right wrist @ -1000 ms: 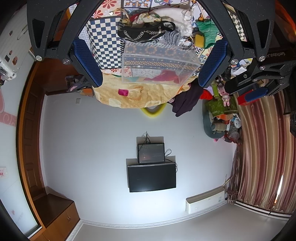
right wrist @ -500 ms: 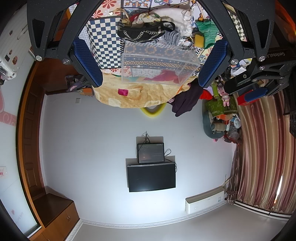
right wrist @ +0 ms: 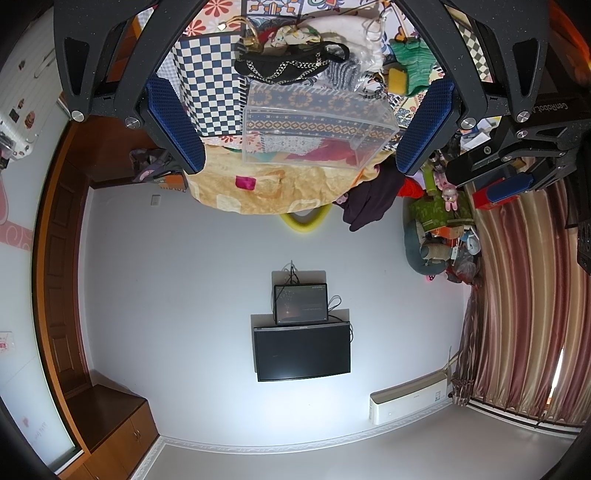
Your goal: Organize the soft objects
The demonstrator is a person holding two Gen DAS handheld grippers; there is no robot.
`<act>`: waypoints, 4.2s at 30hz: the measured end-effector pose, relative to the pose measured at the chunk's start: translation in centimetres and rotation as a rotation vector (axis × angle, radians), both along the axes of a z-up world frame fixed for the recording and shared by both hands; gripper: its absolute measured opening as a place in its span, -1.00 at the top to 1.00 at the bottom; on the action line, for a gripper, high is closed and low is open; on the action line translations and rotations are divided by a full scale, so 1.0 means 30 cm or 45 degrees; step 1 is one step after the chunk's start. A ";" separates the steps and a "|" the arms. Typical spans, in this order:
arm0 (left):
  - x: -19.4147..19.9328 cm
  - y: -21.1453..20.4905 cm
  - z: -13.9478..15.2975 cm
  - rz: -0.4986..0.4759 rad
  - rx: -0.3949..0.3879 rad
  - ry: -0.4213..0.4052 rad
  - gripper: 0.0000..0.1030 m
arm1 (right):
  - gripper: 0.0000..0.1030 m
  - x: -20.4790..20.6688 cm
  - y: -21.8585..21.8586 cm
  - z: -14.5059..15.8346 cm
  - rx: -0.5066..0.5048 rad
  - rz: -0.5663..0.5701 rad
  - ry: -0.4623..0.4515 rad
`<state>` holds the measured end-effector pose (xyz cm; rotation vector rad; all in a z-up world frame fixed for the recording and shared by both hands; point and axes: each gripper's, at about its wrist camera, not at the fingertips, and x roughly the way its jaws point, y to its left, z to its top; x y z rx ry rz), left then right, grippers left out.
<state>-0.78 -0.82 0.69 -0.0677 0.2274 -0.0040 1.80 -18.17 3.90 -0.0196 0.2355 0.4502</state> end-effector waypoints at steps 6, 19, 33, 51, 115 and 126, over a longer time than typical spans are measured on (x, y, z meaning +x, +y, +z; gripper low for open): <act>0.000 0.000 0.000 0.001 -0.001 0.000 -1.00 | -1.00 0.000 -0.001 -0.001 0.001 0.000 -0.001; 0.082 0.020 -0.104 -0.006 -0.020 0.141 -1.00 | -1.00 0.087 -0.015 -0.085 -0.044 -0.028 0.132; 0.218 0.143 -0.406 0.071 -0.067 0.474 -1.00 | -0.89 0.231 -0.043 -0.310 -0.146 -0.029 0.430; 0.301 0.169 -0.524 -0.003 -0.135 0.592 -0.17 | -0.12 0.319 -0.031 -0.394 -0.125 0.035 0.563; 0.732 0.155 -0.437 0.000 0.054 0.621 0.42 | 0.77 0.569 0.207 -0.354 -0.334 0.080 0.458; 0.652 0.137 -0.398 -0.037 0.057 0.587 -0.19 | 0.48 0.544 0.195 -0.357 -0.374 0.135 0.517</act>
